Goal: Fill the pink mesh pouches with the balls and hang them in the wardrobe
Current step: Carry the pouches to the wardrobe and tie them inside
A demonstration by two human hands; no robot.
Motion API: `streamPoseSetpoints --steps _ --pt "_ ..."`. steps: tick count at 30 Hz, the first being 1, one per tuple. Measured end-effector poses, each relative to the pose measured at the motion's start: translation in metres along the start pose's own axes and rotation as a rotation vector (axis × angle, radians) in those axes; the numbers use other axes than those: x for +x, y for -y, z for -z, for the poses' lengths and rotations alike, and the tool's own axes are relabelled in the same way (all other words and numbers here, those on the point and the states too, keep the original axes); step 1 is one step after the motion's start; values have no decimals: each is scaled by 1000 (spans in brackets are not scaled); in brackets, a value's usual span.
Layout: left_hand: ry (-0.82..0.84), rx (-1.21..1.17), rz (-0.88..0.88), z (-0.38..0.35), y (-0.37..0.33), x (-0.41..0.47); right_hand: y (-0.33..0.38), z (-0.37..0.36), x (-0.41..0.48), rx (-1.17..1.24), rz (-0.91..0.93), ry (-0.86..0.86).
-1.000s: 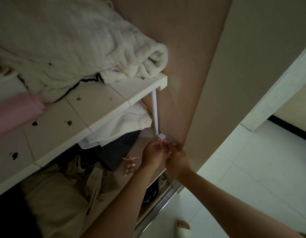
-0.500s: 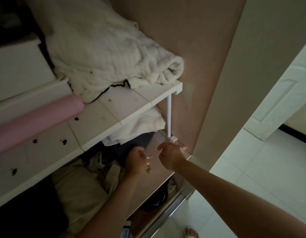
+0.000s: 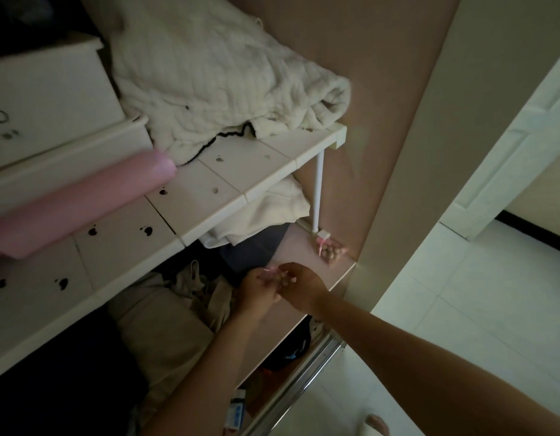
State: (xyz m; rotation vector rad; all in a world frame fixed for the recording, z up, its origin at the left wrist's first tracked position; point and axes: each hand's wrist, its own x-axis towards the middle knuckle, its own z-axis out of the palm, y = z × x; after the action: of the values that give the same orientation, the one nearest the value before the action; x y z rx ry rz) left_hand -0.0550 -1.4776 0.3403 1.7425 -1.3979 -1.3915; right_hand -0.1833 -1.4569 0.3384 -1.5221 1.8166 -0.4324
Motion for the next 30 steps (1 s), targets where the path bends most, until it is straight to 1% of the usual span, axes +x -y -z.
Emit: streamPoseSetpoints --steps 1,2,4,7,10,12,15,18,21,25,30 --pt "24 -87 12 0 -5 -5 -1 4 -3 91 8 -25" --pt "45 -167 39 0 -11 -9 1 10 -6 123 4 -40" --pt "76 -283 72 1 -24 -16 5 25 -16 148 67 -68" --pt "17 -290 -30 1 -43 -30 7 52 -30 211 220 -112" --pt "-33 -341 -111 -5 -71 -54 8 77 -46 182 392 -233" --pt "-58 -391 -184 -13 -91 -72 9 93 -56 158 439 -330" --pt "-142 -453 -261 -26 -119 -101 7 123 -69 158 548 -392" --pt "-238 -434 -320 -38 -148 -126 11 160 -85 175 665 -421" --pt "-335 -363 -447 -43 -184 -155 22 199 -107 232 755 -465" --pt "-401 -305 -635 -37 -236 -196 51 247 -139 288 888 -523" --pt "-461 -310 -862 -21 -297 -246 96 299 -178 350 987 -570"
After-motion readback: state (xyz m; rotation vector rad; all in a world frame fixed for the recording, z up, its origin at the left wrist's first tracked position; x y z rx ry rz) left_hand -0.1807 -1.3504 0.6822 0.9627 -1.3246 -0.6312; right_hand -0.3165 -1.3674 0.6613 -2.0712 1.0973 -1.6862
